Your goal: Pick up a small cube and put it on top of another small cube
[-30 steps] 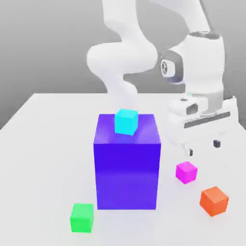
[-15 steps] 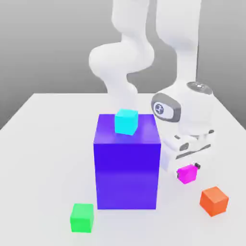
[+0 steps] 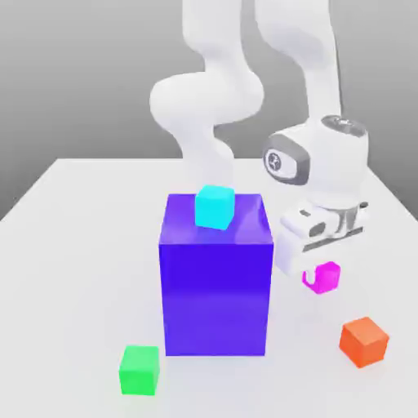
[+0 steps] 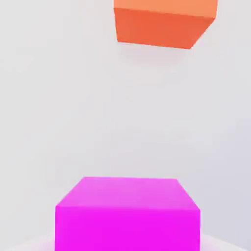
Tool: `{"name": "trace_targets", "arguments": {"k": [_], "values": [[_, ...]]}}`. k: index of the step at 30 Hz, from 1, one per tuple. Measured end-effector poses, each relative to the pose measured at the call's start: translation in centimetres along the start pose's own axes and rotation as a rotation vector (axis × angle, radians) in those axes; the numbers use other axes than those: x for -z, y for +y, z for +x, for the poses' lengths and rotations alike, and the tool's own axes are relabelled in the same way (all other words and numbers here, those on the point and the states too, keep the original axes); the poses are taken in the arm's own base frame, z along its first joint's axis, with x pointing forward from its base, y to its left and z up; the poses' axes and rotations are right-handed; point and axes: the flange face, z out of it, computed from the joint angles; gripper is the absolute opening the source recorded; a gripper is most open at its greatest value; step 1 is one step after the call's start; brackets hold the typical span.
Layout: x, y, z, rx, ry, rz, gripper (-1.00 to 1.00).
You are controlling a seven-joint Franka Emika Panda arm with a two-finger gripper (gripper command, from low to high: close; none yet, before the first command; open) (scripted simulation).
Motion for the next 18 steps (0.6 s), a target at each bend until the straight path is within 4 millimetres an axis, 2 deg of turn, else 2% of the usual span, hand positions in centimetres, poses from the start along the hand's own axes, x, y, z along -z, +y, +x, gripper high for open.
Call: {"name": "trace_targets", "arguments": {"k": [1, 3, 6, 9, 12, 18], "values": [[0.5, -0.2, 0.0, 0.009, 0.0, 0.002, -1.0], [2.4, -0.9, 1.8, 0.017, 0.014, 0.022, -1.0], [5.9, -1.3, 5.8, 0.01, 0.044, 0.059, -1.0], [9.3, -0.5, 9.8, -0.008, 0.074, 0.089, -1.0], [10.7, 0.8, 12.2, -0.04, 0.087, 0.1, -1.0], [11.9, 4.1, 16.1, -0.114, 0.097, 0.11, -1.0]]}}
